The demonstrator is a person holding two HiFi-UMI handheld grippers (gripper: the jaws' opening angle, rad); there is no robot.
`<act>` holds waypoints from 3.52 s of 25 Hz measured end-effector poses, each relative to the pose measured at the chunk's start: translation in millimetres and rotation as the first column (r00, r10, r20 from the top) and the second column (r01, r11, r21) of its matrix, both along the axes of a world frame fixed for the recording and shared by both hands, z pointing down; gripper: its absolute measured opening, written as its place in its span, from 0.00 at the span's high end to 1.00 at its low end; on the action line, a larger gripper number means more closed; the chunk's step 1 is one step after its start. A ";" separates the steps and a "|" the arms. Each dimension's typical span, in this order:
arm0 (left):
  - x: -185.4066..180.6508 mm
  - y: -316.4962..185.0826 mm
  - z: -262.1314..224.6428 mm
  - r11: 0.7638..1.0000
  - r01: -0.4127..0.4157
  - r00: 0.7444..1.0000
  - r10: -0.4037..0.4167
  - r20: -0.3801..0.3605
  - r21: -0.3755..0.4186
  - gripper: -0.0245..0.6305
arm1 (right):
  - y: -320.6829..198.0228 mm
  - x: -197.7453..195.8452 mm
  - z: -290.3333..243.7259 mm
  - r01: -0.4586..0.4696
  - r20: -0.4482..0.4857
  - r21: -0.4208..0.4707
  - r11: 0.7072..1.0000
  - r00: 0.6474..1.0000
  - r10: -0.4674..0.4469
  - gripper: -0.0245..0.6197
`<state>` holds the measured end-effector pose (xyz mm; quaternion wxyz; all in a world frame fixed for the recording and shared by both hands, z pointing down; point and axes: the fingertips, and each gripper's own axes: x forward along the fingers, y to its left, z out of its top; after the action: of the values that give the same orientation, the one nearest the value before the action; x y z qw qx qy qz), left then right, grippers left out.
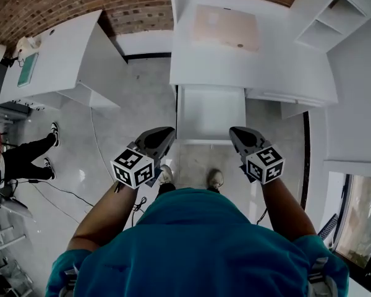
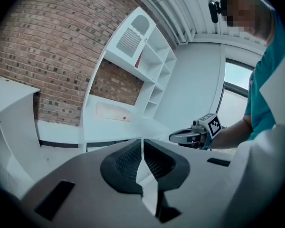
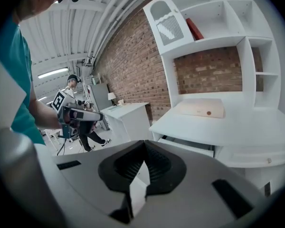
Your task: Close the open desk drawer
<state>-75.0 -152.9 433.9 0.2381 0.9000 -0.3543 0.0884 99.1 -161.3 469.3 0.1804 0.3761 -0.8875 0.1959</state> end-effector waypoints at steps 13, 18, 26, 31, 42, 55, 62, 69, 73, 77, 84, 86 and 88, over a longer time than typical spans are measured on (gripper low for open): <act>18.3 8.7 108.9 0.983 -0.088 0.993 0.099 0.062 -0.158 0.92 | 34.6 -22.4 134.3 -0.001 -0.053 -0.212 0.977 0.999 -0.010 0.93; 23.1 15.9 139.9 0.973 -0.105 0.990 0.122 0.069 -0.206 0.92 | 44.7 -24.2 184.6 -0.028 -0.090 -0.278 0.960 0.996 0.003 0.93; 27.0 33.1 169.0 0.960 -0.133 0.986 0.154 0.067 -0.247 0.92 | 68.7 -24.9 269.5 -0.082 -0.211 -0.362 0.928 0.977 0.004 0.92; 23.7 34.8 174.0 0.959 -0.138 0.985 0.158 0.064 -0.248 0.92 | 73.4 -14.0 308.9 -0.184 -0.255 -0.442 0.878 0.964 0.074 0.81; 7.7 28.4 173.8 0.961 -0.124 0.988 0.142 0.058 -0.248 0.92 | 47.1 -25.3 321.9 -0.255 -0.279 -0.447 0.857 0.950 0.137 0.79; -2.1 15.7 170.6 0.966 -0.096 0.993 0.110 0.046 -0.240 0.92 | 24.3 -23.2 320.3 -0.273 -0.276 -0.444 0.853 0.948 0.160 0.81; -4.9 6.2 172.0 0.967 -0.088 0.994 0.102 0.046 -0.240 0.92 | 7.0 -22.7 321.3 -0.273 -0.277 -0.439 0.856 0.947 0.161 0.81; -5.4 -6.6 168.8 0.968 -0.079 0.995 0.091 0.040 -0.236 0.92 | -11.0 -21.5 319.5 -0.268 -0.275 -0.434 0.860 0.949 0.157 0.81; -6.5 -14.2 168.9 0.970 -0.075 0.996 0.086 0.039 -0.230 0.92 | -25.5 -20.7 319.2 -0.271 -0.273 -0.428 0.862 0.948 0.163 0.81; -8.9 -21.1 166.7 0.971 -0.068 0.996 0.077 0.032 -0.228 0.92 | -38.1 -21.2 318.5 -0.275 -0.274 -0.425 0.862 0.947 0.166 0.81; -12.5 -32.7 166.1 0.972 -0.056 0.998 0.064 0.029 -0.227 0.92 | -60.7 -19.8 317.8 -0.278 -0.278 -0.419 0.864 0.945 0.169 0.81; -14.6 -36.1 166.0 0.973 -0.054 0.998 0.063 0.030 -0.223 0.92 | -66.9 -20.1 316.9 -0.280 -0.279 -0.419 0.864 0.945 0.171 0.81; -16.9 -40.1 167.0 0.974 -0.052 0.998 0.060 0.034 -0.220 0.92 | -72.7 -20.4 316.0 -0.283 -0.277 -0.417 0.864 0.945 0.175 0.81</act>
<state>-91.9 -193.0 600.9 0.3261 0.8759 -0.3216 0.1516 78.7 -234.0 785.3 0.3394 0.4473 -0.7393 0.3718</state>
